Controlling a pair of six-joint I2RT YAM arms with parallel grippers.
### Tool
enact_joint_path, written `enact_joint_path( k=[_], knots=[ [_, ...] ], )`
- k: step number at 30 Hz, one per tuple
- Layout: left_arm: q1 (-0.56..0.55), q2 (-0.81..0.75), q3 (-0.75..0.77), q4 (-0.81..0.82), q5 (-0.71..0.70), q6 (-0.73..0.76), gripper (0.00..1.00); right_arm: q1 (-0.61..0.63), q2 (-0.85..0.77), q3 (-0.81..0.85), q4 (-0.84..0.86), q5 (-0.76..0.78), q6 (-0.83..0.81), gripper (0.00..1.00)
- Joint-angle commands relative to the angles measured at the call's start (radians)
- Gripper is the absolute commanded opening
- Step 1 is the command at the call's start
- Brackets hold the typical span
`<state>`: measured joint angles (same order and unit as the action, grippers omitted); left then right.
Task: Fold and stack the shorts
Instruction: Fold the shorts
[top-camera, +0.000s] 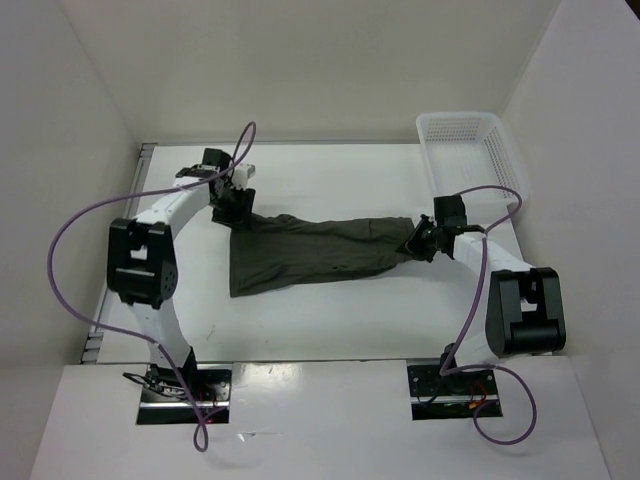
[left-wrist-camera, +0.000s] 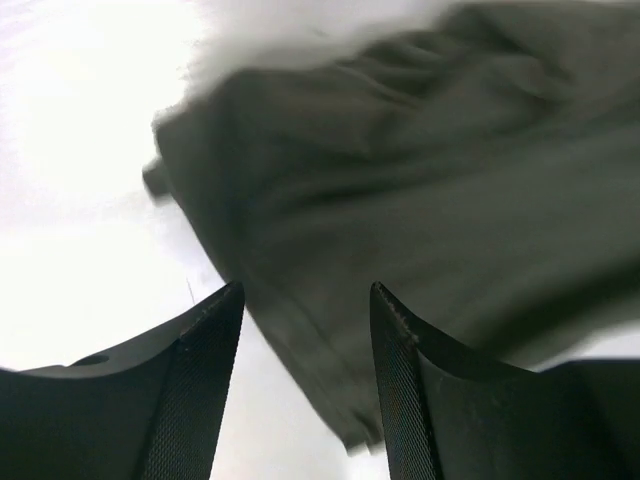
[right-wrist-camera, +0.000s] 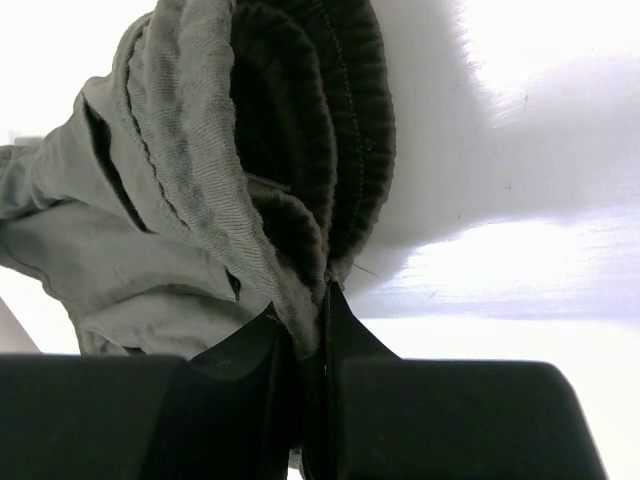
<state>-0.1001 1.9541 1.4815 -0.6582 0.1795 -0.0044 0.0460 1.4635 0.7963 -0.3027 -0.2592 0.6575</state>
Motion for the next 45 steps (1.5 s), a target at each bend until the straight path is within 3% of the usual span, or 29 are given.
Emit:
enact_joint_path(
  k=[1,5,8,11,18,26,32,33,38,45],
  knots=[
    [-0.021,-0.256,-0.062,-0.021,0.012,0.004,0.61,-0.009,-0.002,0.047,-0.001,-0.011,-0.024,0.01],
    [-0.148,-0.414,-0.226,-0.086,-0.075,0.004,0.62,-0.009,0.018,0.038,0.008,-0.02,-0.024,0.02],
    [-0.246,-0.425,-0.371,-0.129,-0.109,0.004,0.62,-0.009,0.029,0.038,0.017,-0.02,-0.024,0.02],
    [-0.328,-0.425,-0.461,-0.063,-0.156,0.004,0.62,-0.009,0.038,0.038,0.017,-0.029,-0.024,0.02],
    [-0.339,-0.37,-0.471,0.022,-0.281,0.004,0.57,-0.009,0.029,0.026,0.028,-0.029,-0.033,0.03],
    [-0.339,-0.359,-0.509,0.031,-0.272,0.004,0.5,-0.009,0.02,-0.002,0.037,-0.02,-0.033,0.04],
    [-0.339,-0.319,-0.532,0.031,-0.293,0.004,0.38,-0.009,0.02,0.007,0.037,-0.02,-0.042,0.04],
    [-0.339,-0.319,-0.532,0.031,-0.293,0.004,0.28,-0.009,0.02,0.007,0.037,-0.02,-0.042,0.04],
    [-0.302,-0.331,-0.498,-0.011,-0.293,0.004,0.0,-0.009,0.029,0.007,0.037,0.003,-0.042,0.04],
    [-0.25,-0.475,-0.507,-0.09,-0.321,0.004,0.0,-0.009,0.057,0.027,0.008,0.034,-0.051,0.03]
  ],
)
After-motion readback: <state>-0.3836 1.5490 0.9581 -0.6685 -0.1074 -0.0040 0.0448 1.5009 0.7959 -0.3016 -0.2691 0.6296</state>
